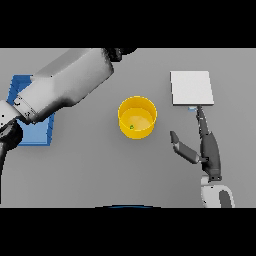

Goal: Pick up the red beaker and tilt it to pour out 1 green nut into yellow bowl. Pick up the yellow bowl and place it on the metallic measuring scale.

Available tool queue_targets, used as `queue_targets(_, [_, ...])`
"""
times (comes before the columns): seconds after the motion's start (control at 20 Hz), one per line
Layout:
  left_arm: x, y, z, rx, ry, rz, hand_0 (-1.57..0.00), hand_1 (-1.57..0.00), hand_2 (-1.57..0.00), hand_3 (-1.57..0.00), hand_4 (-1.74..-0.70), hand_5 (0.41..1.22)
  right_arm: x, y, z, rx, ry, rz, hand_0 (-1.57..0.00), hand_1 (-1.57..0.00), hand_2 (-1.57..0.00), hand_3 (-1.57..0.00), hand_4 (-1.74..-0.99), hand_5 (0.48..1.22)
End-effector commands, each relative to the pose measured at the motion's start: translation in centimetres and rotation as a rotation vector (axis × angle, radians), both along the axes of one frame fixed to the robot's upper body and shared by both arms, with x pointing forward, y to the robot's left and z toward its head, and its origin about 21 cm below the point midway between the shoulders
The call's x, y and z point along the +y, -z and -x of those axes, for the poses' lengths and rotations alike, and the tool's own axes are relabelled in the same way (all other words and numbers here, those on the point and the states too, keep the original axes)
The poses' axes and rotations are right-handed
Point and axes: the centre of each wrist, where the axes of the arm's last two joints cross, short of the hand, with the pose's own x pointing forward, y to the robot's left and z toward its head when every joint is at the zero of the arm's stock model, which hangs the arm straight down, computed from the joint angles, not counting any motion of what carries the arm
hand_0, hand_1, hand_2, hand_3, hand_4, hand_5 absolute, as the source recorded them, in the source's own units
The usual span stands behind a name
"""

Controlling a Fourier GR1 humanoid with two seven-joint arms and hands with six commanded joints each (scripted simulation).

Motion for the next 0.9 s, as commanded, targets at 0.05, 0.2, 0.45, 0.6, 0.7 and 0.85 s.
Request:
queue_targets(0.05, [0.7, -3.6, -0.9, -0.039, -0.047, 0.085, -1.57, -1.57, -1.50, -1.23, -1.70, 1.221, -0.1, -0.2, -0.5, 0.016, 0.000, -0.018, 0.00, 0.00, 0.00, 0.00, -1.181, 0.593])
queue_targets(0.2, [3.5, -6.7, -2.4, -0.041, -0.202, 0.300, -1.57, -1.57, -1.53, -1.40, -1.72, 1.221, 0.1, -0.4, -0.5, -0.007, -0.028, -0.049, 0.00, 0.00, 0.00, 0.00, -1.193, 0.597])
queue_targets(0.45, [13.4, -7.9, -4.7, 0.001, -0.503, 0.887, -1.57, -1.57, -1.56, -1.37, -1.73, 1.221, -0.6, -0.2, -0.5, 0.013, -0.034, -0.063, 0.00, 0.00, 0.00, 0.00, -1.224, 0.592])
queue_targets(0.6, [18.8, -7.0, -4.7, 0.026, -0.574, 1.144, -1.57, -1.57, -1.56, -1.41, -1.74, 1.221, -0.7, -0.2, -0.8, -0.004, -0.034, -0.053, 0.00, 0.00, 0.00, 0.00, -1.220, 0.587])
queue_targets(0.7, [22.1, -5.1, -4.3, 0.035, -0.622, 1.309, -1.57, -1.57, -1.57, -1.43, -1.74, 1.221, -0.7, 0.1, -0.6, -0.004, -0.047, -0.039, 0.00, 0.00, 0.00, 0.00, -1.226, 0.587])
queue_targets(0.85, [25.8, -1.9, -3.1, -0.040, -0.742, 1.513, -1.57, -1.57, -1.57, -1.43, -1.74, 1.221, -0.9, 0.2, -0.5, 0.004, -0.051, -0.022, 0.00, 0.00, 0.00, 0.00, -1.217, 0.599])
